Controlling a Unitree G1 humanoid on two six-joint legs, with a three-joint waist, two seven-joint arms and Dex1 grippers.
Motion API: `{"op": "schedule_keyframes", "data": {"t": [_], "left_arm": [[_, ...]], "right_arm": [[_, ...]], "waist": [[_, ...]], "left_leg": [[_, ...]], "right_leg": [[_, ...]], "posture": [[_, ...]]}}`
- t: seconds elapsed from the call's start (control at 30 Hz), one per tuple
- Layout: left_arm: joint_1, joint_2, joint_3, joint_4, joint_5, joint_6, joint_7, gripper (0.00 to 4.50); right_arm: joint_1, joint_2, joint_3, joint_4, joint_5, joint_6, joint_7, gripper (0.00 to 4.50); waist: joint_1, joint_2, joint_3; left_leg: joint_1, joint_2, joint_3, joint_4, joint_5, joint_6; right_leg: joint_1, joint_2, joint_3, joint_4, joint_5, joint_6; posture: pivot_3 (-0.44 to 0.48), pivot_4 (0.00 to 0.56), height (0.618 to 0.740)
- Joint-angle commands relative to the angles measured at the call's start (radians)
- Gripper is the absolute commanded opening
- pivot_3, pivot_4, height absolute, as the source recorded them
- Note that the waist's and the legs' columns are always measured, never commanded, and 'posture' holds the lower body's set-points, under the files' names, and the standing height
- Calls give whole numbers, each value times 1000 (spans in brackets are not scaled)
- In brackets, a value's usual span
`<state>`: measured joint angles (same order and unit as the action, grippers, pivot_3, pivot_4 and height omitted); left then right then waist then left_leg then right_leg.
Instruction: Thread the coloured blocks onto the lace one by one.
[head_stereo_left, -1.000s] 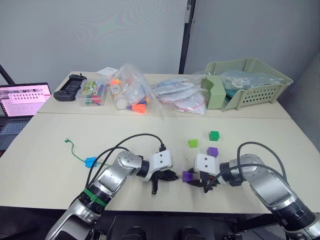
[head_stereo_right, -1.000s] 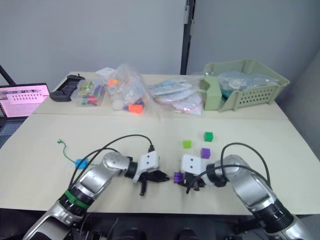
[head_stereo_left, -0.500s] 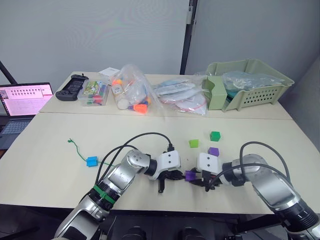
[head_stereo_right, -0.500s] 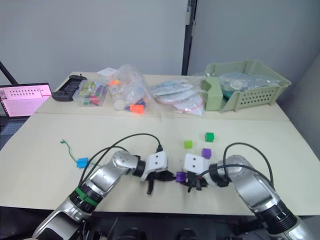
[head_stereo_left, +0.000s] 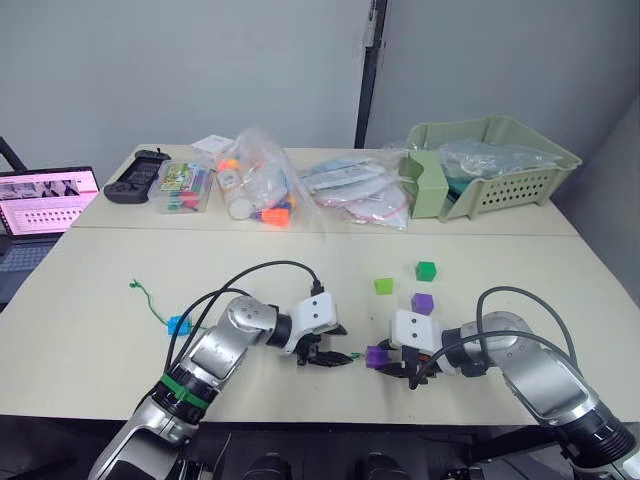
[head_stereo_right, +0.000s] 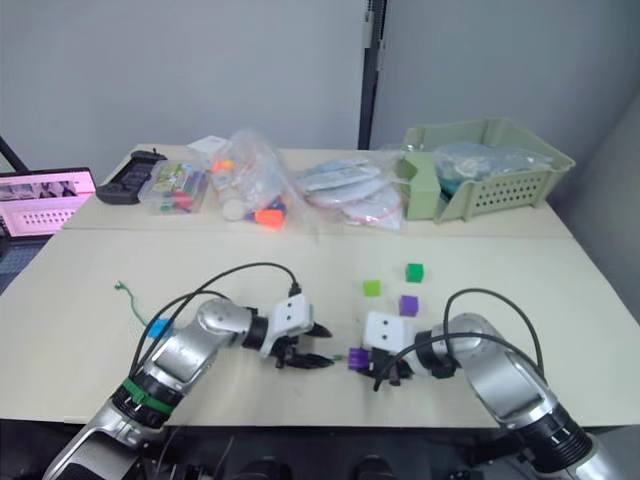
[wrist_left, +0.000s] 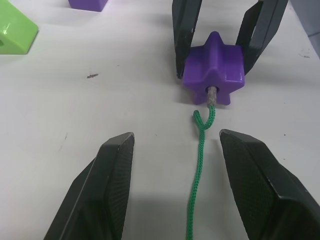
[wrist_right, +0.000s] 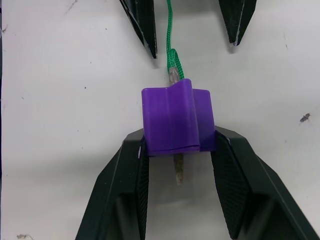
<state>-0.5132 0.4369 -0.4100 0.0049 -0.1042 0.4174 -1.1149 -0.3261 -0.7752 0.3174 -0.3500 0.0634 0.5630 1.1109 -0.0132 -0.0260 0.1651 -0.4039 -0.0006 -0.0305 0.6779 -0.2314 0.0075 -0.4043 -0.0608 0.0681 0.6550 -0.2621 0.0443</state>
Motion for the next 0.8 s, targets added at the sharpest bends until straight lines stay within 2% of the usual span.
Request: {"op": "schedule_keyframes", "data": {"t": [0.03,0.2,0.5,0.8], "left_arm": [[3,-5,10,-50,-28,2,-5,2874],[3,-17,1,-51,-38,14,-4,2874],[3,-24,-1,-57,-40,20,-7,99],[-11,-38,-14,-64,-35,27,-6,0]], "right_arm": [[-7,-2,1,-10,17,-12,5,1318],[-6,-4,0,-13,18,-11,7,1318],[-4,-8,-2,-21,21,-2,9,1318],[-8,-6,1,-21,22,1,12,1318]], "waist": [[0,0,0],[0,0,0],[0,0,0],[0,0,0]], "left_leg": [[0,0,0,0,0,0],[0,0,0,0,0,0],[0,0,0,0,0,0],[0,0,0,0,0,0]], "right_leg": [[0,0,0,0,0,0],[0,0,0,0,0,0],[0,0,0,0,0,0],[0,0,0,0,0,0]], "posture": [[0,150,740],[0,150,740],[0,150,740],[0,150,740]]}}
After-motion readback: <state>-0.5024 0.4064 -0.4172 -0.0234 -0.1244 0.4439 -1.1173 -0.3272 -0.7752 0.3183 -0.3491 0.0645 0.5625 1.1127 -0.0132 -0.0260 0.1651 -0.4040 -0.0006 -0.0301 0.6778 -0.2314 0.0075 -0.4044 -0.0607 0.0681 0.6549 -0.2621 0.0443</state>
